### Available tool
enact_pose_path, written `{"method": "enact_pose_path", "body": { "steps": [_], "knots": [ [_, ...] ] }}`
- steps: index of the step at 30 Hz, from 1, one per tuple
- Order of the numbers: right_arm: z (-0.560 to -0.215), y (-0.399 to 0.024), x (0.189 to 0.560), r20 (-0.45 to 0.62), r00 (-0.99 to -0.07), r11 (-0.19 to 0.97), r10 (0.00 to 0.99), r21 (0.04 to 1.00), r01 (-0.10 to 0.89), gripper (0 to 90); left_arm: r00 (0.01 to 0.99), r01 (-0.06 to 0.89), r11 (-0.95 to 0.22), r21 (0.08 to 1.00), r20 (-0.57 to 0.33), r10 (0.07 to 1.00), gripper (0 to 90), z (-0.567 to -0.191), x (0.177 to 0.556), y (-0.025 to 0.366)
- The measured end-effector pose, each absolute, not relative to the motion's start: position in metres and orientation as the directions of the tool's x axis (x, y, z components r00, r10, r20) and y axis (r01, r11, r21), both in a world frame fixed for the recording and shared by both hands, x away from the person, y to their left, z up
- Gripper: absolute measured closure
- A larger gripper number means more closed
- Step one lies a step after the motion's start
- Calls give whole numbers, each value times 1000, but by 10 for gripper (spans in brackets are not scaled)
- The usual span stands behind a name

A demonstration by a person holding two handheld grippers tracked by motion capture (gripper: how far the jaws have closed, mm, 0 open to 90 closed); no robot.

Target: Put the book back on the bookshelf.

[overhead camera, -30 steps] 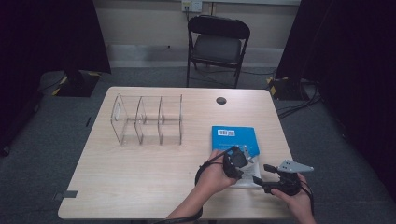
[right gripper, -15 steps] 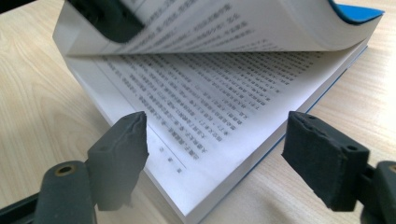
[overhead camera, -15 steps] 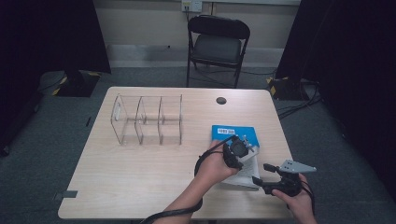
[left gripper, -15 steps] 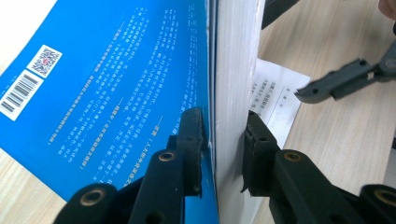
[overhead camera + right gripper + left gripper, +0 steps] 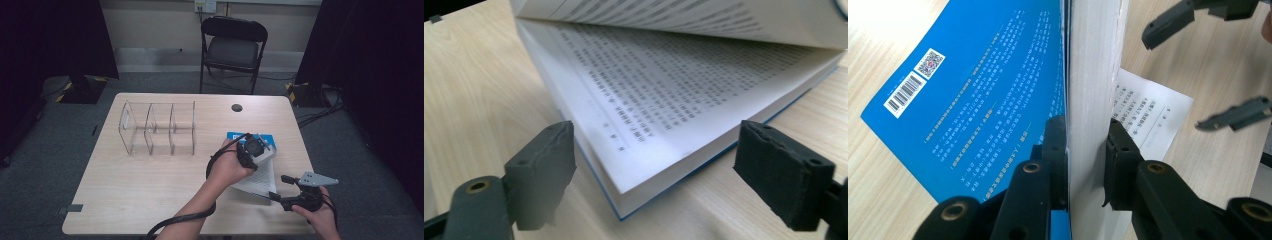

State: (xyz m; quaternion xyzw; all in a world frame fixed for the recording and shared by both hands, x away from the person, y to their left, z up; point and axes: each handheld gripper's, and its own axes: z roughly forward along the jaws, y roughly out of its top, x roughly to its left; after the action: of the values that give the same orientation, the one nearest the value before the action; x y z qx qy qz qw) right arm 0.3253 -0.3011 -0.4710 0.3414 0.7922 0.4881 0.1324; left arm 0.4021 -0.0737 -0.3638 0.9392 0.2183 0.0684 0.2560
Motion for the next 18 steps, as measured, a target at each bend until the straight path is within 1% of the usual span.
{"method": "enact_pose_path", "body": {
  "steps": [5,10,12,18],
  "knots": [
    [-473,-297,323,117,-747,310,655,860,406,139,897,375,-780,502,18,442,756,-358,405,-75],
    [-476,-294,323,89,-744,347,662,844,409,136,884,402,-763,507,2,467,756,-355,407,-76],
    [-479,-292,324,85,-745,363,661,833,417,135,892,385,-775,501,14,452,756,-353,409,-76],
    [-486,-285,326,62,-738,385,672,822,420,135,883,394,-769,503,23,468,757,-347,409,-78]
  ]
}}
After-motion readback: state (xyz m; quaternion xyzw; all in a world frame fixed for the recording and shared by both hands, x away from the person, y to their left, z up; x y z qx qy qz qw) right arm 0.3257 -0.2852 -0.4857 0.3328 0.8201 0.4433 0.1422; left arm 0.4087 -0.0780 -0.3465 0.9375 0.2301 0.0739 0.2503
